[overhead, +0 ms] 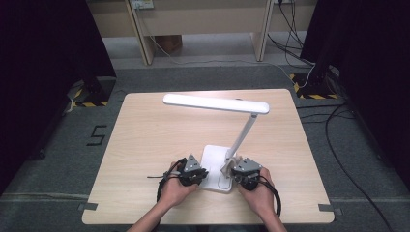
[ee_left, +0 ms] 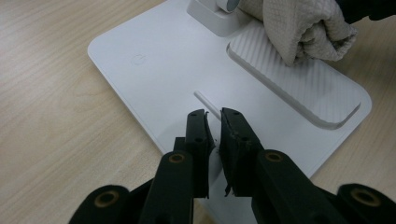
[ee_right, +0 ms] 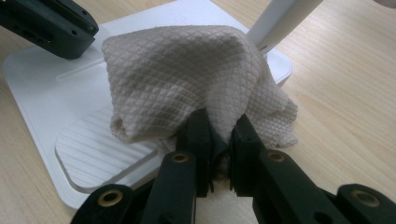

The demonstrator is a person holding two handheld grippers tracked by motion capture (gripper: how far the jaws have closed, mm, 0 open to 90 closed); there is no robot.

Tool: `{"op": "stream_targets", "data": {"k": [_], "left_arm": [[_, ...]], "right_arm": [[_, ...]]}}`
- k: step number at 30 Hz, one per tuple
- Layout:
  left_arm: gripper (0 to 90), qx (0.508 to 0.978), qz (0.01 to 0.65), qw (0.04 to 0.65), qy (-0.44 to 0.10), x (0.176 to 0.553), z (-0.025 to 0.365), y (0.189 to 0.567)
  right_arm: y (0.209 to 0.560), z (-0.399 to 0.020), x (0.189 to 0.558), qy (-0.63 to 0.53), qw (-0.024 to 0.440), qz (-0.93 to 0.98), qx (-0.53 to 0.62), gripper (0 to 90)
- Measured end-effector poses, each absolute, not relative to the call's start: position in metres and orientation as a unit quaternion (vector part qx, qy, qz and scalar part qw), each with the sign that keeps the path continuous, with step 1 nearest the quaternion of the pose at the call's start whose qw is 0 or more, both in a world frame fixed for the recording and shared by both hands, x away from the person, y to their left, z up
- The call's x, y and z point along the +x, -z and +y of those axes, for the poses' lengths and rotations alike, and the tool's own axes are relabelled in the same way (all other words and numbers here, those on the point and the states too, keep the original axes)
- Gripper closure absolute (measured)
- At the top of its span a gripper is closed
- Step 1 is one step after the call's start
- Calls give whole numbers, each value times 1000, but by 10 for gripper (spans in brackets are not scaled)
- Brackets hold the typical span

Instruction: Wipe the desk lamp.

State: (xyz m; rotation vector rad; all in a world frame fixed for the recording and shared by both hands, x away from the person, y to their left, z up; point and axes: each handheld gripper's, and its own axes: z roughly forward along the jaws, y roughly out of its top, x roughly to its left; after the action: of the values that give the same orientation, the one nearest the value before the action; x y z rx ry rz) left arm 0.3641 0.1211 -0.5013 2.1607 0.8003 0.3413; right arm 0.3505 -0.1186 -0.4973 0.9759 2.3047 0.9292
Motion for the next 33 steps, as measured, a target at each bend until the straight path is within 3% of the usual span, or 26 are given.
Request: {"op": "stream_targets", "data": {"k": [33], "left_arm": [[808, 854, 314, 392, -137, 364, 120, 501]], "right_arm": [[493, -114, 326, -325, 226, 860, 323, 821]]}}
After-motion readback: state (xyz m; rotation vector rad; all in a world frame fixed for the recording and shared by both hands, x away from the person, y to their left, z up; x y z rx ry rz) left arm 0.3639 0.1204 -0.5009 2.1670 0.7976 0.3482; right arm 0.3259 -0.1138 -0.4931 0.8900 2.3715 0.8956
